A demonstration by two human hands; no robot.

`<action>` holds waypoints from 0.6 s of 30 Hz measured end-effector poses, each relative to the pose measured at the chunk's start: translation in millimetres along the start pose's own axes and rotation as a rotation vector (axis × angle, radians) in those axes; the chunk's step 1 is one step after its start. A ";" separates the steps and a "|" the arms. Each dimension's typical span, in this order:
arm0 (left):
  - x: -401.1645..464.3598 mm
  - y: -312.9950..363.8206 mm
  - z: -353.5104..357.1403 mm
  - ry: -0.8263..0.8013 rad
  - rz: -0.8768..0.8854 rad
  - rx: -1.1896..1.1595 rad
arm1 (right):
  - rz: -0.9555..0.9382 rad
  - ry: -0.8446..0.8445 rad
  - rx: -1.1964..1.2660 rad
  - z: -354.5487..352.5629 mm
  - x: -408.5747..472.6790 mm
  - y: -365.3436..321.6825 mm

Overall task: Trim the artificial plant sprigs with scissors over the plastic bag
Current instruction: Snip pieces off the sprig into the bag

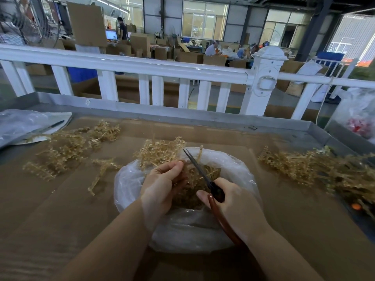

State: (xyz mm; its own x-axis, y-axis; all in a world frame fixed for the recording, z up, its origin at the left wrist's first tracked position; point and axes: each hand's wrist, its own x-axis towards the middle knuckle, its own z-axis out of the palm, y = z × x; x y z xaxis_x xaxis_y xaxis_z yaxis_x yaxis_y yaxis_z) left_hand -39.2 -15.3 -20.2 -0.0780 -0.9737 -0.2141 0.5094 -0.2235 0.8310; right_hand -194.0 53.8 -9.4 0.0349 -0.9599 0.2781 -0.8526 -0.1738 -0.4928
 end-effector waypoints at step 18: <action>-5.0 -0.6 2.5 -0.032 0.009 0.007 | -0.079 0.064 -0.211 8.1 -1.8 0.9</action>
State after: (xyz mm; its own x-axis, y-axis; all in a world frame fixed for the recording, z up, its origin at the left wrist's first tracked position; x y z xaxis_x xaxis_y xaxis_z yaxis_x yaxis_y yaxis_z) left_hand -41.3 -10.3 -18.3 -0.1012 -0.9765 -0.1901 0.5043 -0.2151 0.8363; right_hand -190.7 53.6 -17.0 0.0787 -0.9279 0.3644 -0.9388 -0.1920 -0.2860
